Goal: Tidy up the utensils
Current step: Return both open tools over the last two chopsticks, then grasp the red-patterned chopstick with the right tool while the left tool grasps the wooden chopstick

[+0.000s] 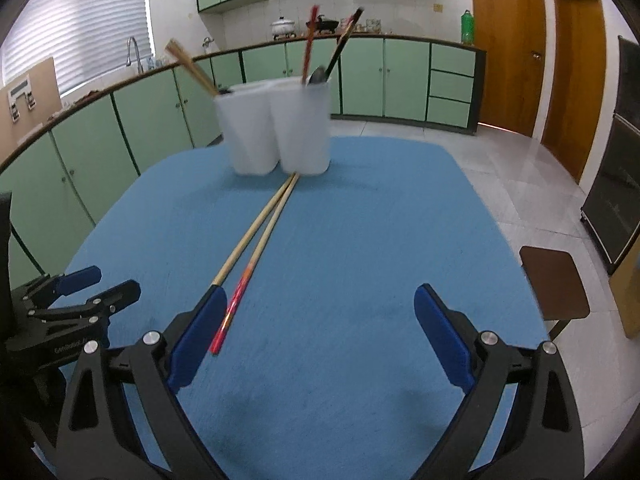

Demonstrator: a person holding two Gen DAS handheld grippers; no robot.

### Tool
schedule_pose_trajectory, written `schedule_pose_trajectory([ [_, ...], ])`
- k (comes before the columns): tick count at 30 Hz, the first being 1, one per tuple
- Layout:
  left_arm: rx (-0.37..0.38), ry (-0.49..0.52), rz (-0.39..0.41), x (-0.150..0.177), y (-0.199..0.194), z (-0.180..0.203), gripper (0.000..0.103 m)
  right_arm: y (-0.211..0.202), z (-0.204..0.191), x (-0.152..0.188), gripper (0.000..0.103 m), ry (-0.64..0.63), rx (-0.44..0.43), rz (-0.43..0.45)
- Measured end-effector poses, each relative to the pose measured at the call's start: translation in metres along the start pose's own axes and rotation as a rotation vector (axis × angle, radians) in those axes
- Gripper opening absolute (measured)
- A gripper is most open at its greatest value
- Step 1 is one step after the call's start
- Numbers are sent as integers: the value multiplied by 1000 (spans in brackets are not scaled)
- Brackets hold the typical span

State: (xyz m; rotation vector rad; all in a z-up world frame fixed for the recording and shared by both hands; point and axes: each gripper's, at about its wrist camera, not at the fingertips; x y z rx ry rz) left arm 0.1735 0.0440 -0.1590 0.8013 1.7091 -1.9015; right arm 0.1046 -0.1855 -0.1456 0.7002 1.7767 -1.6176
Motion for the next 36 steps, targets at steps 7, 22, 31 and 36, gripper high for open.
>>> schedule_pose_trajectory([
  [7,-11,-15,-9,6,-1,-12,77,13,-28,16,92,-16,-23,-61],
  [22,-5,-39,-15,10,-2,-20,77,33,-56,20,53,-32,-10,-169],
  [31,3,-32,-25,10,-3,-16,78,33,-46,19,10,4,-40,-172],
  [36,25,-12,-31,10,-2,-3,78,31,-36,20,5,21,-54,-172],
])
Point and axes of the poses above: each gripper's, at about its wrist camera, not at the fingertips, and y roughly the way its jaws point, z to its right, x to its underside, and after that the axes turned 1 degree about z, right-handed
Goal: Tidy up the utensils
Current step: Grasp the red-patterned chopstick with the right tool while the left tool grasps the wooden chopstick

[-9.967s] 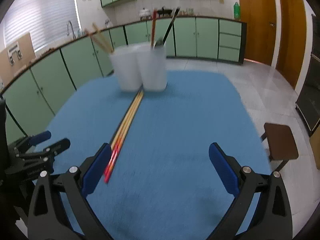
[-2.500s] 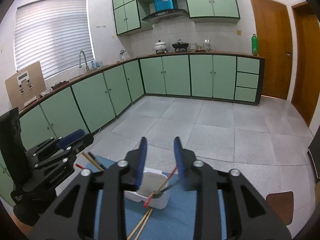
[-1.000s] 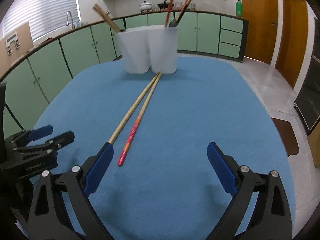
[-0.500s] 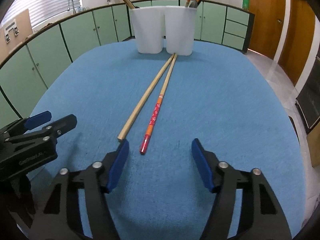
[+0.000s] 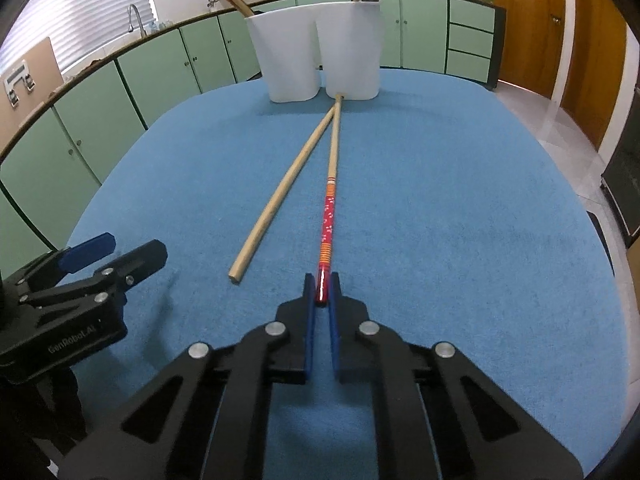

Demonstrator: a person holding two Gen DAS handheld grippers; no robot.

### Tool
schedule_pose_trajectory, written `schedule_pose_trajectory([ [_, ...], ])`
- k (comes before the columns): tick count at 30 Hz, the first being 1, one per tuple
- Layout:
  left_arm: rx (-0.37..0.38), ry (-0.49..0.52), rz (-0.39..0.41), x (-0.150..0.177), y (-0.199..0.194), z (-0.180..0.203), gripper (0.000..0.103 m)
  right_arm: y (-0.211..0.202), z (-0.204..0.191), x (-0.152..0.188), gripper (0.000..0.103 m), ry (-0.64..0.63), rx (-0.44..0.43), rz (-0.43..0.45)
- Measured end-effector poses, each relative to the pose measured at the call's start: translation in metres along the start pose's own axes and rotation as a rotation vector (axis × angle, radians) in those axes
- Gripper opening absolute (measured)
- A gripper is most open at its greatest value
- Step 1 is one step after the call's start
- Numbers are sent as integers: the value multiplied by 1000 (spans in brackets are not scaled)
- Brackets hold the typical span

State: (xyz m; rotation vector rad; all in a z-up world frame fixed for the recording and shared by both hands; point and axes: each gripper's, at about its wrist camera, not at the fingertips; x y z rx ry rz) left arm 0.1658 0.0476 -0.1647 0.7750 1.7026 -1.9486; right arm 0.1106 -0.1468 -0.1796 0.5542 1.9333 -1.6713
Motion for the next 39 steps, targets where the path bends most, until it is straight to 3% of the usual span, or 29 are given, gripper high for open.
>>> schedule_pose_trajectory([
  [18,63,82,-25,-1,12,58,76,-20,59,13,5,32,66,15],
  [23,61,98,-44,0,17,67,61,-20,60,14,5,30,61,13],
  [26,68,118,-42,0,16,72,44,-20,61,15,6,30,58,12],
  [28,74,120,-40,-1,16,74,26,-20,60,15,7,33,53,12],
  [31,85,117,-43,-1,17,77,8,-20,62,15,7,42,42,13],
  [39,85,126,-38,-1,18,83,7,-20,65,15,6,43,38,16],
])
Point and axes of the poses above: each gripper's, at about its wrist camera, not at the fingertips, and y roughly the way its jaws point, z to its right, x to its underside, and after that the axes turned 1 degree about z, right-handed
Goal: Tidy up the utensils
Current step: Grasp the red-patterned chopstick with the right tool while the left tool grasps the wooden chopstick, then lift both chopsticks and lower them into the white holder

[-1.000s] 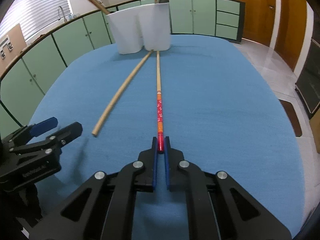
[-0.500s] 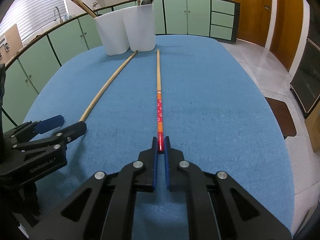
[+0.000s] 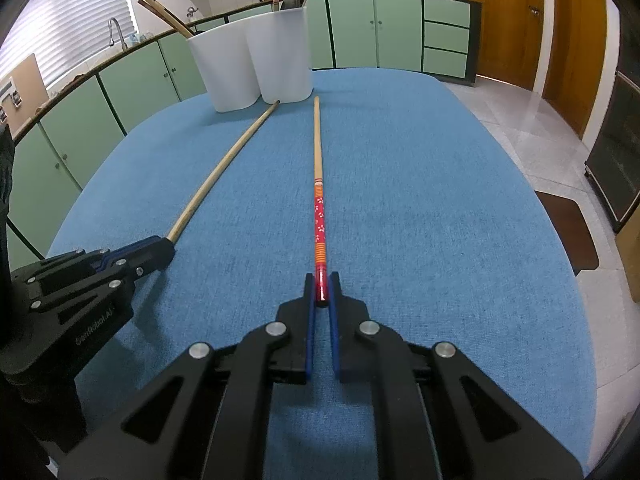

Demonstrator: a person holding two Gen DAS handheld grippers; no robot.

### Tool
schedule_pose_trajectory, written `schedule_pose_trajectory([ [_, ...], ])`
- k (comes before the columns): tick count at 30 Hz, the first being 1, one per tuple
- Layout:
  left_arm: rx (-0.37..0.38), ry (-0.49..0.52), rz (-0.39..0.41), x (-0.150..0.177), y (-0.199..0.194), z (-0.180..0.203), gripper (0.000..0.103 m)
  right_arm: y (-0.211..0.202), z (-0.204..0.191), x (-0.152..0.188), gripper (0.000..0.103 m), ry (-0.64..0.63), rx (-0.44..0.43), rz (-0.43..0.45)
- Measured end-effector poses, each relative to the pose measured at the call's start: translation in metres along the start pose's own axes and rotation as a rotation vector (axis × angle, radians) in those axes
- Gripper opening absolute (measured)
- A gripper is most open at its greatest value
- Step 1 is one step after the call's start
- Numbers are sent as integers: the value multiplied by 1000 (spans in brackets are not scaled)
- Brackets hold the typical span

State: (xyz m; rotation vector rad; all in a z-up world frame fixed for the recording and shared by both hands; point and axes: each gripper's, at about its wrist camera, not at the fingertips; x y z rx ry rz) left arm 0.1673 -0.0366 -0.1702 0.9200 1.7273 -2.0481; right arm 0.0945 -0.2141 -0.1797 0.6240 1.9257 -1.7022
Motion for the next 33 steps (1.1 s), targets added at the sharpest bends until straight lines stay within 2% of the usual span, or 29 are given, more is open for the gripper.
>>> schedule_pose_trajectory([
  [10,14,-18,24,-1,-13,-4,6,-9,-1,-2,5,-4,-7,27],
  [17,21,-23,98,-10,-48,-10,6,-32,-6,-12,5,-32,-21,86],
  [26,21,-33,246,-41,-100,-21,6,-86,-3,-53,5,-46,-56,223],
  [33,28,-23,341,-83,-128,-28,6,-118,-2,-99,5,-78,-93,301],
])
Point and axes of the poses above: each gripper's, at about its wrist camera, not at the fingertips, and y roughly the way its jaws point, z to its right, x to its underside, and after that the axes turned 1 degree about z, right-handed
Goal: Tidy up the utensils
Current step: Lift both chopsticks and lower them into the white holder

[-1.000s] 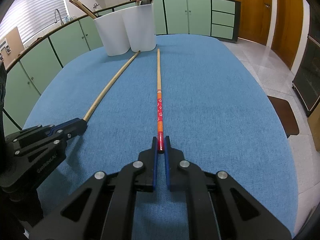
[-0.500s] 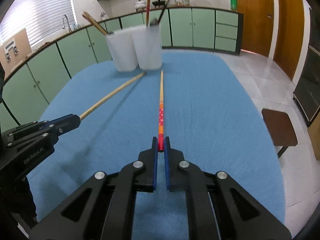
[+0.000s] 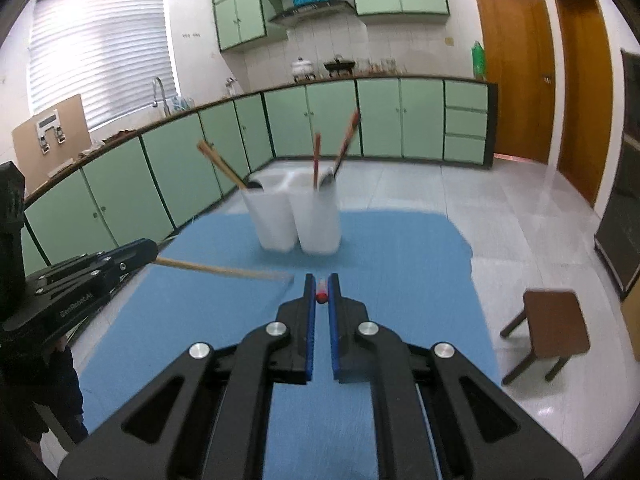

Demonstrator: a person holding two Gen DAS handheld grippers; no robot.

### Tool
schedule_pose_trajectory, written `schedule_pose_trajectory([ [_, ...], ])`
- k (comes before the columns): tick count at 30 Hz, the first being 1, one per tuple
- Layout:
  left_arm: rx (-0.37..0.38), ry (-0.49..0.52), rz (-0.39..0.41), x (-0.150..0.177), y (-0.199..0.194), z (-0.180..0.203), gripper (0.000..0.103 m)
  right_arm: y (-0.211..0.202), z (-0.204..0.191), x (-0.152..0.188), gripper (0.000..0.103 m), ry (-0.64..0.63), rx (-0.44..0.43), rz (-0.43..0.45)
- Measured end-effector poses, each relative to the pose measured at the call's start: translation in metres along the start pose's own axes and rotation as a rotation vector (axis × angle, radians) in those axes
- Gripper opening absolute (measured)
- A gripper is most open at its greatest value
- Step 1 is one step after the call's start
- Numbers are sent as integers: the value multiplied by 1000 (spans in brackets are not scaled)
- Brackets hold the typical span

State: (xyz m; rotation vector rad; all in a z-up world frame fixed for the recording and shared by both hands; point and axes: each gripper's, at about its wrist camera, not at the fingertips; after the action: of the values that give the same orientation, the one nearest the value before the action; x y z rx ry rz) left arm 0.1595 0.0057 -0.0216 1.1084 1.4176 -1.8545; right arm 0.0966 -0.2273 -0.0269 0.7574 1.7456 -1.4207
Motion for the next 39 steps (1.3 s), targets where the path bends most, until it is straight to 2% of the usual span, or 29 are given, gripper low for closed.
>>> schedule_pose_trajectory([
  [8,13,57,52,-45,3,5,6,7,-7,-65,5,-44,-102,-11],
  [14,26,77,51,-58,11,7,6,8,-17,-101,5,-73,-155,-14],
  [22,37,78,98,-91,8,0,6,3,-17,-152,5,-78,-183,55],
  [29,21,91,234,-156,0,-3,6,3,-12,-216,5,-69,-167,181],
  [33,1,105,293,-191,11,-3,6,17,-8,-248,5,-71,-144,228],
  [39,-20,107,314,-209,50,-4,6,59,-3,-261,5,-91,-93,239],
])
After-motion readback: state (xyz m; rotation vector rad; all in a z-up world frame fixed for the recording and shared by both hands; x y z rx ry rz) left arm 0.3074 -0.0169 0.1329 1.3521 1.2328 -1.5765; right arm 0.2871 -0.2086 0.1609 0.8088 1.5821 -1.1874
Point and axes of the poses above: each gripper's, at about its wrist camera, not at the fingertips, and y roughly the way its jaws point, z to its right, x to its underside, and after that the axes turned 1 degree about z, right-handed
